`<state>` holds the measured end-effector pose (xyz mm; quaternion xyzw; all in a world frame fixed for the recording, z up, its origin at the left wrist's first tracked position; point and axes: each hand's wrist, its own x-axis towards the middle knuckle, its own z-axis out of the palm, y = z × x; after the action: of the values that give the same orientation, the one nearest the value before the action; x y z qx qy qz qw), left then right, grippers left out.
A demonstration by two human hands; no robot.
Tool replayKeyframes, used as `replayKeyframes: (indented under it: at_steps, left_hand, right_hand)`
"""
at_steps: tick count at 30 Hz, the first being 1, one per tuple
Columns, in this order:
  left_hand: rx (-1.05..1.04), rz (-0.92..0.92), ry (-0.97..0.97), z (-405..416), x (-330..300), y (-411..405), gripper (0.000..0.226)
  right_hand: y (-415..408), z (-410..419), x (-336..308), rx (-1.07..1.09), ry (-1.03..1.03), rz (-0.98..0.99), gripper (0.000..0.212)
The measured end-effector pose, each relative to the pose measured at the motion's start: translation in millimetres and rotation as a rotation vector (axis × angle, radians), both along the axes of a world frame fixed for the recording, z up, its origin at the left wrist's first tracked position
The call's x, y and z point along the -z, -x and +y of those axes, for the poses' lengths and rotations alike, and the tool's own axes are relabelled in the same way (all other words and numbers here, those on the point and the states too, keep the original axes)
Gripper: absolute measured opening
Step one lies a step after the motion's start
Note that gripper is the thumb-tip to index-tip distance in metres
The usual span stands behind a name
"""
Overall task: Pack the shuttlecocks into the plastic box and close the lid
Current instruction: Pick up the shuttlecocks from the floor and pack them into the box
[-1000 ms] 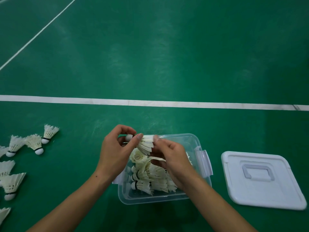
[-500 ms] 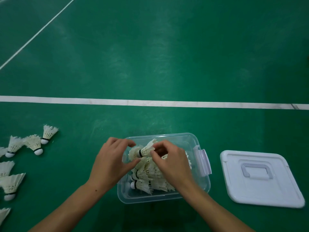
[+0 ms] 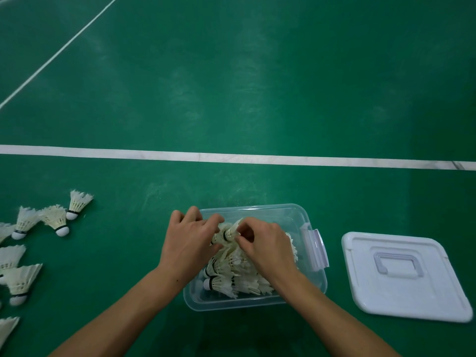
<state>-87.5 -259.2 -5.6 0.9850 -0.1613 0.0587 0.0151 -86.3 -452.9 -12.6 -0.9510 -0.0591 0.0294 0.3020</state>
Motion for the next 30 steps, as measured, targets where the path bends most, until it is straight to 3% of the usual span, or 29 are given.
replayKeyframes:
  at_steps: [12,16,22,30]
  left_hand:
    - [0.002,0.031,0.032,-4.7,0.7,-1.3,0.052]
    - [-0.043,0.105,0.211,2.5,-16.7,5.8,0.049]
    - [-0.266,0.097,0.701,33.3,-56.9,25.2,0.048]
    - [-0.498,0.030,0.854,133.7,-48.1,64.2,0.041]
  right_hand:
    - [-14.1,-10.3,-13.1,-0.072,-0.222,0.359,0.022]
    - [-9.7,-24.1,-31.7,-0.051,-0.233,0.247,0.032]
    - [-8.9,-6.8,-63.6,-0.075,-0.166,0.053,0.035]
    - [1.7,107.6,-67.6,-0.369,-0.109,0.011,0.037]
